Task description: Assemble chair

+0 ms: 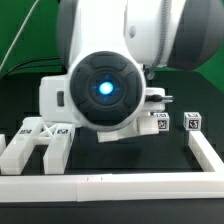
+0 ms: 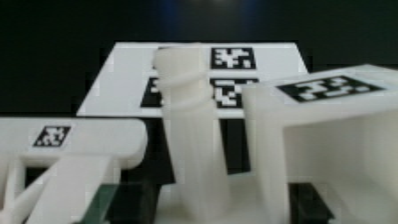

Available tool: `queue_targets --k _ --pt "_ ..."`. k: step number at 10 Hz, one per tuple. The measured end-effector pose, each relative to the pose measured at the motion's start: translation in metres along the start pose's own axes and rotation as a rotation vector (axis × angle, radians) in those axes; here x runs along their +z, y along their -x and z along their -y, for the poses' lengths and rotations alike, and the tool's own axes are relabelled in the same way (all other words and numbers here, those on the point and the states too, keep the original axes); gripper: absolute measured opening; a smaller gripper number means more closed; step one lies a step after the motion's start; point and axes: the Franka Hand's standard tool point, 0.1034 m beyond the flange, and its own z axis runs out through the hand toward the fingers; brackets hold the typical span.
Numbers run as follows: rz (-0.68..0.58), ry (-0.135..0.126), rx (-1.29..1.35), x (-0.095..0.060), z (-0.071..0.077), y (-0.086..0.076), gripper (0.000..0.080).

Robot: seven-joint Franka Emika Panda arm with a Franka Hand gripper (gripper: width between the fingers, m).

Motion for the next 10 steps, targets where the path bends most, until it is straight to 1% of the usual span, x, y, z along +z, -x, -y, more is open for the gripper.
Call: queue_targets --k 1,3,4,6,7,8,9,10 --pt "-0.017 0.009 0.013 -0.002 0.0 -0.012 0.0325" --pt "-0.067 0.021 0.014 -0.006 0.008 -0.011 0.0325" --pt "-0.068 0.019 0.023 -0.004 0.007 -0.01 0.0325" --pt "-0.084 0.019 0.062 -0.003 0.006 -0.02 0.0325" --pt "-0.087 0.022 0.061 -0.003 0.008 -0.022 0.0325" --pt "-0.088 0.02 0.062 -0.003 0.006 -0.022 0.0429" --pt "-0.087 0.019 0.063 -0.003 0.006 -0.022 0.0562" --pt "-0.086 0.019 0.063 -0.002 0.006 -0.022 0.0622"
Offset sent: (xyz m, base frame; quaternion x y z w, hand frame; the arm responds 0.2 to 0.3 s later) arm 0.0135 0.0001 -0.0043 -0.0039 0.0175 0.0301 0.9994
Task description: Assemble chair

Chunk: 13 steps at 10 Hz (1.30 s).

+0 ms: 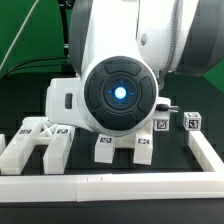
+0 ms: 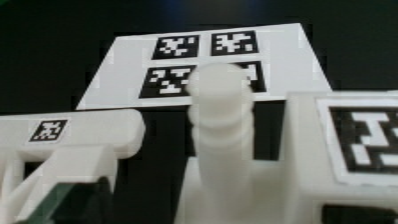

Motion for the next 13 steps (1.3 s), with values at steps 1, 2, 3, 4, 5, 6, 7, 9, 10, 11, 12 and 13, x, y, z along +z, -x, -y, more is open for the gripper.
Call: queue_targets --k 1,2,3,4,5,6,7,9,10,11,12,13 --pt "0.0 0.0 0.0 0.0001 -0.0002 -0.0001 0.0622" --pt "0.0 -0.001 0.0 0.0002 -0.0005 -0.0001 0.0644" --pt "0.001 -0.001 0.001 0.0002 -0.0006 -0.0001 0.0648" --pt "0.001 -0.001 0.001 0.0003 -0.0007 -0.0001 0.0648" --pt "0.001 -0.001 0.001 0.0003 -0.0008 -0.0002 0.0649" --pt "0.001 -0.002 0.001 0.0004 -0.0009 -0.0002 0.0649" --pt "0.001 -0.002 0.001 0.0004 -0.0009 -0.0002 0.0649" --pt "0.001 -0.002 0.001 0.0004 -0.0011 -0.0002 0.0649" --pt "0.001 -0.002 0.001 0.0005 -0.0012 -0.0002 0.0649" --pt "0.001 -0.002 0.001 0.0005 -0.0013 -0.0002 0.0649" --pt "0.001 -0.002 0.001 0.0005 -0.0014 -0.0002 0.0649" --pt "0.001 -0.002 0.001 0.0005 -0.0014 -0.0002 0.0649"
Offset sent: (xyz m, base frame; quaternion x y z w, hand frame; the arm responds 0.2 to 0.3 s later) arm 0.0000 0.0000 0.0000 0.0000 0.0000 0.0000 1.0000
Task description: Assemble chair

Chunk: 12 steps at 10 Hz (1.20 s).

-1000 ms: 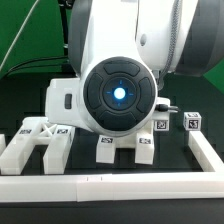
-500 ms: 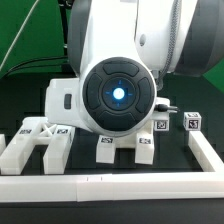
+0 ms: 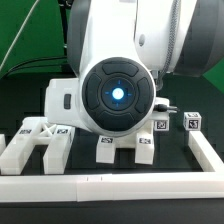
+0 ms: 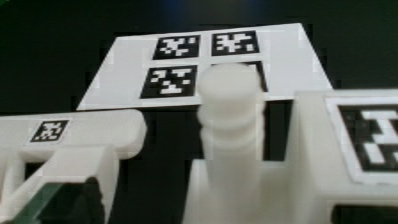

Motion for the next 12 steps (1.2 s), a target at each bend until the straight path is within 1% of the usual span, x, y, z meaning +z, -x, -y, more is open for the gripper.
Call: queue_targets --k 3,4,5,6,7,9,10,11,12 --pt "-0.005 -0.001 -0.004 -0.001 -0.002 -0.001 0.0649" --pt "-0.052 -0.005 -0.02 -0.011 -0.008 -0.005 0.0649" --pt "-0.113 -0.005 -0.04 -0.027 -0.014 -0.004 0.0649" --pt "-0.145 -0.006 -0.052 -0.038 -0.016 0.007 0.0649" --pt "-0.184 -0.003 -0.069 -0.05 -0.018 0.01 0.0649" --pt "-0.346 0.013 -0.088 -0.082 -0.021 0.017 0.0649" --pt "-0.446 0.007 -0.098 -0.079 -0.022 0.027 0.0649" --pt "-0.49 0.001 -0.123 -0.07 -0.029 0.037 0.0649" --pt "-0.609 -0.003 -0.136 -0.07 -0.038 0.043 0.0649"
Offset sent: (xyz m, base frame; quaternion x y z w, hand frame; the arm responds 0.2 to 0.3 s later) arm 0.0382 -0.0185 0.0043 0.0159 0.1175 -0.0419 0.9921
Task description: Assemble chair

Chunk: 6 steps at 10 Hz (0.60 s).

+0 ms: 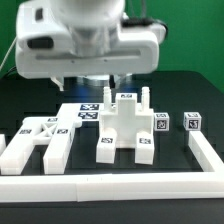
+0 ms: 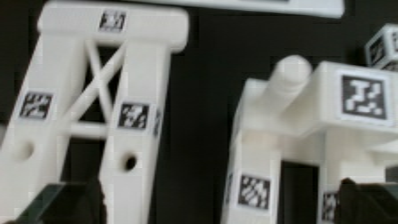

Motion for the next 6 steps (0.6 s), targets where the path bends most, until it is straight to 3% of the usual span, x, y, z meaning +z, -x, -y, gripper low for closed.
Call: queue_targets --k 2,3,4,5,6 --pt "-0.182 -0.012 -0.004 0.017 -0.016 0.028 0.0649" --pt "-0.272 -0.018 0.013 0.033 -0.024 0.033 0.0649" --pt "-0.317 -0.027 0.033 0.05 -0.027 0.032 0.0649" --pt "-0.394 -0.027 0.057 0.05 -0.026 0.021 0.0649" --pt "-0.482 0.001 0.041 0.045 -0.02 0.011 0.0649"
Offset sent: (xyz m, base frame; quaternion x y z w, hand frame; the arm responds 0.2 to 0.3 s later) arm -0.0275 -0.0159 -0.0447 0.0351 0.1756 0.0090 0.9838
